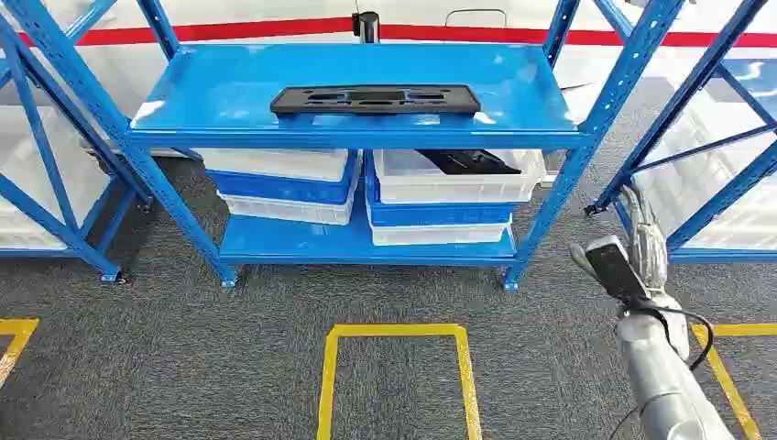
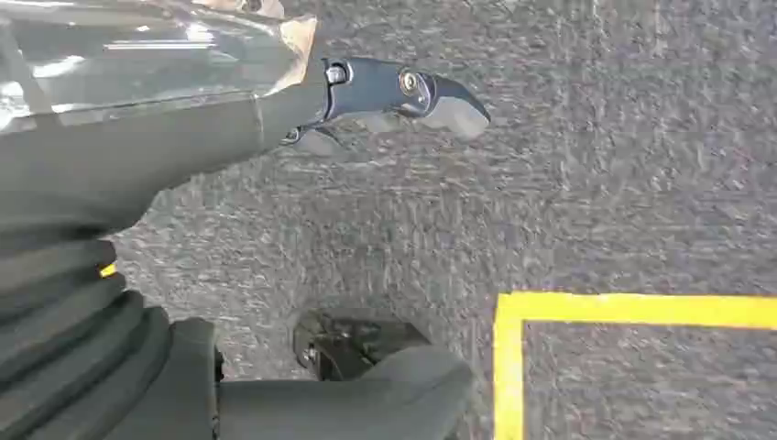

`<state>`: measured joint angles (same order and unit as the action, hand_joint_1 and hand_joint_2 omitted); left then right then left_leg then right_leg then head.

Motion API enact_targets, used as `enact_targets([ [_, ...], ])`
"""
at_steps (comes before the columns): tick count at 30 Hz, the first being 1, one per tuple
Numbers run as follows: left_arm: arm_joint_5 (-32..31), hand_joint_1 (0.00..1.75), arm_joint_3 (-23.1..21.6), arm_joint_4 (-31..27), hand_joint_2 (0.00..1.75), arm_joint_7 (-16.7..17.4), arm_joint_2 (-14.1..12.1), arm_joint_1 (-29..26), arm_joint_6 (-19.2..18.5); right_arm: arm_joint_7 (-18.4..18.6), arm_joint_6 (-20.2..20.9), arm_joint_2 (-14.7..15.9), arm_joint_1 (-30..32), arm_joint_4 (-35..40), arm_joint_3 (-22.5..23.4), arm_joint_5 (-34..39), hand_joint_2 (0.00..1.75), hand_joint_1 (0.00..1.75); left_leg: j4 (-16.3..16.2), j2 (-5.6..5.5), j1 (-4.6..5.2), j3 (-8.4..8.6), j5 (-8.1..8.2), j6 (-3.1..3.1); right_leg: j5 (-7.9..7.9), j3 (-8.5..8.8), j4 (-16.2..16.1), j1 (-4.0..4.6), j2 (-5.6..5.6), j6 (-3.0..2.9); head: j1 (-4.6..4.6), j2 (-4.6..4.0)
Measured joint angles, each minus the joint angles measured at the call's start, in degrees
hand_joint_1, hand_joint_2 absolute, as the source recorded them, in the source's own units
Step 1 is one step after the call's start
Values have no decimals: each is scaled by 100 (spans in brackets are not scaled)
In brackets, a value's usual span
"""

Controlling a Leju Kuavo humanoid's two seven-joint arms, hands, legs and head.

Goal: Take the parts from the cabinet and place them on the table.

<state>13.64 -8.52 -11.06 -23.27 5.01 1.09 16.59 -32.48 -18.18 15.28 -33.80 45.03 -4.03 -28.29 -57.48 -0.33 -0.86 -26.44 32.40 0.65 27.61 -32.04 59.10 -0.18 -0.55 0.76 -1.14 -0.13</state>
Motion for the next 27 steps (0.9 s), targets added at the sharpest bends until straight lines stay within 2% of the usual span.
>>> enact_targets([
  [3,2,0,22,0,0,205,59,40,157,344,0,-94,-581,422,-676,-350,175,0,-1,40,8,15,0,0,-6,-18,4,-1,-33,-2,-2,0],
  [5,4,0,37,0,0,266,109,73,161,533,28,-138,-832,651,-1126,-465,175,0,-2,7,8,17,-2,-1,-6,-17,3,0,-11,-2,-4,0],
  [9,-20,0,42,2,0,268,149,69,166,684,168,-212,-1000,1130,-1819,-465,175,0,-1,0,6,7,-5,-3,-5,-18,5,1,0,-2,-2,0],
  [13,-24,0,41,2,0,244,149,70,161,828,107,-227,-1099,1484,-2625,-1071,175,0,-1,7,5,5,-4,-4,-5,-19,4,3,-2,-2,-2,0],
  [16,2,0,48,2,0,242,149,69,155,911,150,-247,-1158,1534,-3067,-1247,175,0,0,0,5,-2,-4,-4,-4,-18,4,2,2,-2,-2,0],
  [20,-31,0,48,2,0,249,149,71,105,1066,485,-345,-1282,1346,-3636,-1444,175,0,0,3,6,2,-4,-4,-5,-18,4,2,-1,-2,-4,0],
  [27,-37,0,48,2,0,231,135,74,13,1123,638,-476,-1331,828,-4163,-1387,175,0,-1,1,6,4,-5,-4,-4,-19,4,2,1,-2,-2,0],
])
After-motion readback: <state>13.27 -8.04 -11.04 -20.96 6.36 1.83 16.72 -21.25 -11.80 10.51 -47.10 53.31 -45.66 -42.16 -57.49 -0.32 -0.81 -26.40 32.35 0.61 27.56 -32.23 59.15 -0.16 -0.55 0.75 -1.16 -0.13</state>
